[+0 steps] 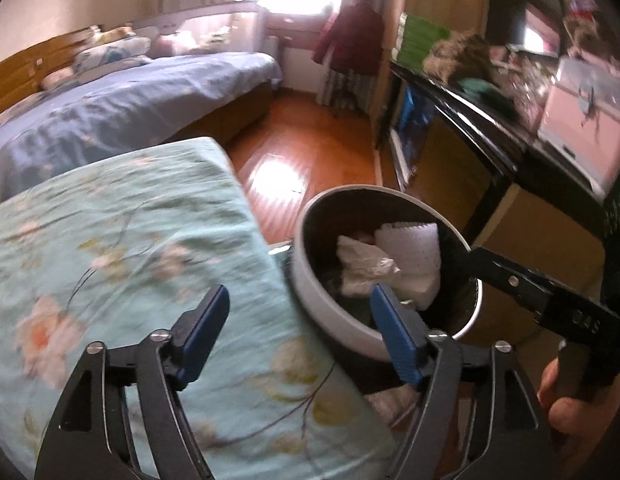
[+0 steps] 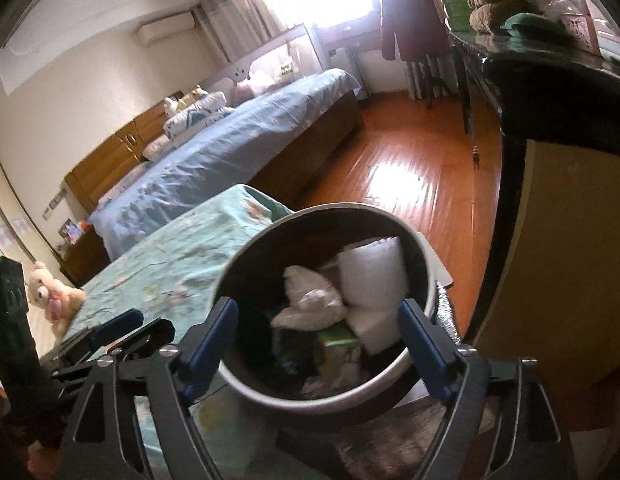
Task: Collect trash
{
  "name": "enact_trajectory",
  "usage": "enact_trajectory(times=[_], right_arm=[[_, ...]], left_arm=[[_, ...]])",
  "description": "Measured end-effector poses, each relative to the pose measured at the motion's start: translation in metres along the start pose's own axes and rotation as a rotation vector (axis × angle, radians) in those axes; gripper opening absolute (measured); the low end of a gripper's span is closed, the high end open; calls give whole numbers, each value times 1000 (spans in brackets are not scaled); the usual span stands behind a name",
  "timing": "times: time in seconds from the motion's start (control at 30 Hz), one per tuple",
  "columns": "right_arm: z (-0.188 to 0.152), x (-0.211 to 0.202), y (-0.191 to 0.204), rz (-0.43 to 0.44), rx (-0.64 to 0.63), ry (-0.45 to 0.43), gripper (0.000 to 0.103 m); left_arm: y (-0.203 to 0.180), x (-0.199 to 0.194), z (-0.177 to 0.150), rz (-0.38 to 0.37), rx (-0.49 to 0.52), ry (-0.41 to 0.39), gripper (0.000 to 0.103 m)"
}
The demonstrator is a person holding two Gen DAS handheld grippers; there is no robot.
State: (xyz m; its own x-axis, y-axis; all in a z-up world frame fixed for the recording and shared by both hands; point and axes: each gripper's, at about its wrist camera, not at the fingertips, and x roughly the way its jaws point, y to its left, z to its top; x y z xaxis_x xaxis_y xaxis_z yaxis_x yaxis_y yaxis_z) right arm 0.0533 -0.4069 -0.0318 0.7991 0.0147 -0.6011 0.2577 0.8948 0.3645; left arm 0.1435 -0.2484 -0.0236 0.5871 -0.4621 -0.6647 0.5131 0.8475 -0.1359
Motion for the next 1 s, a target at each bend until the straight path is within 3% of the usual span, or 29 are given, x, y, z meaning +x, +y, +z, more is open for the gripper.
enact_trajectory(times=[0.4, 0.5, 0.6, 0.7, 0.8, 1.0], right_arm=[[-34, -43, 61, 34, -95, -116, 98], [-39, -56, 74, 43, -124, -159, 101], [-41, -70, 88, 48, -166, -207, 103], [-42, -83, 103, 55, -218, -264, 103], [-43, -92, 115, 46, -271, -319, 103], [-58, -81, 122, 32, -319, -330, 103]], left_arm=[[31, -86, -36, 111, -43, -182, 85], [32, -111, -44, 156, -35, -249, 90], [33, -136, -51, 209, -34, -332, 102], [32, -152, -57, 262, -14, -393, 103], [34, -159, -62, 300, -1, -418, 103], [42, -164, -70, 327, -14, -424, 103]])
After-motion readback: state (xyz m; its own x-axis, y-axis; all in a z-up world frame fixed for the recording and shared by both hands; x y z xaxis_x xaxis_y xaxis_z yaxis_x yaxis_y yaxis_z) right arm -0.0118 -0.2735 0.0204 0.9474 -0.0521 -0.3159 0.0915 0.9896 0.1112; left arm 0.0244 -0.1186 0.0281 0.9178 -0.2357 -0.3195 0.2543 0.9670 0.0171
